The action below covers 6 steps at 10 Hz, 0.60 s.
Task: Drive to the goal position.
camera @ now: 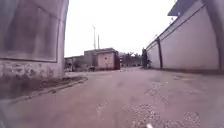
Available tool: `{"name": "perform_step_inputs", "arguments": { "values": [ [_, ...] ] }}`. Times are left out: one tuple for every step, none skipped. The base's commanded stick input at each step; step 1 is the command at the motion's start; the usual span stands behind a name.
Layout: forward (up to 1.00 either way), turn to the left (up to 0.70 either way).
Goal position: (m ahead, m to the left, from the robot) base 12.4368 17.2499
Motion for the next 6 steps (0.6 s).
{"name": "perform_step_inputs", "arguments": {
  "values": [
    [1.00, 0.00],
    [1.00, 0.00],
    [1.00, 0.00],
    [1.00, 0.00],
    [1.00, 0.00],
    [1.00, 0.00]
  ]
}}
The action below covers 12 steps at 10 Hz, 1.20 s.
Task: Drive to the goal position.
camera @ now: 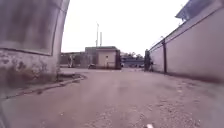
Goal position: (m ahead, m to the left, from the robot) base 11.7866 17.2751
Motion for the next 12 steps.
{"name": "perform_step_inputs", "arguments": {
  "values": [
    [1.00, 0.00],
    [1.00, 0.00],
    [1.00, 0.00],
    [1.00, 0.00],
    [1.00, 0.00],
    [1.00, 0.00],
    [1.00, 0.00],
    [1.00, 0.00],
    [1.00, 0.00],
    [1.00, 0.00],
    [1.00, 0.00],
    [1.00, 0.00]
  ]
}}
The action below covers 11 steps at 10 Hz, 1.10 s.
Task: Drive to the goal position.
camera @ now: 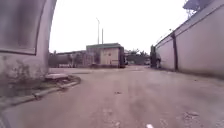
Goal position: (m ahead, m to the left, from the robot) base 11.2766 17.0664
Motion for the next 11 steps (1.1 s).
{"name": "perform_step_inputs", "arguments": {
  "values": [
    [1.00, 0.00],
    [1.00, 0.00],
    [1.00, 0.00],
    [1.00, 0.00],
    [1.00, 0.00],
    [1.00, 0.00],
    [1.00, 0.00],
    [1.00, 0.00],
    [1.00, 0.00],
    [1.00, 0.00],
    [1.00, 0.00]
  ]
}}
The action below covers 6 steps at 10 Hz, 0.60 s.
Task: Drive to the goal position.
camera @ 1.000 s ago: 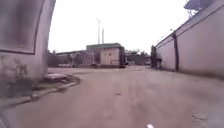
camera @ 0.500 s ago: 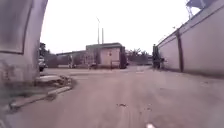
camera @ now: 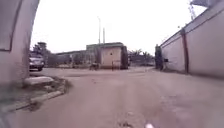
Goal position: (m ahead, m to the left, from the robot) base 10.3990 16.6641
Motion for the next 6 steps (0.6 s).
{"name": "perform_step_inputs", "arguments": {
  "values": [
    [1.00, 0.00],
    [1.00, 0.00],
    [1.00, 0.00],
    [1.00, 0.00],
    [1.00, 0.00],
    [1.00, 0.00]
  ]
}}
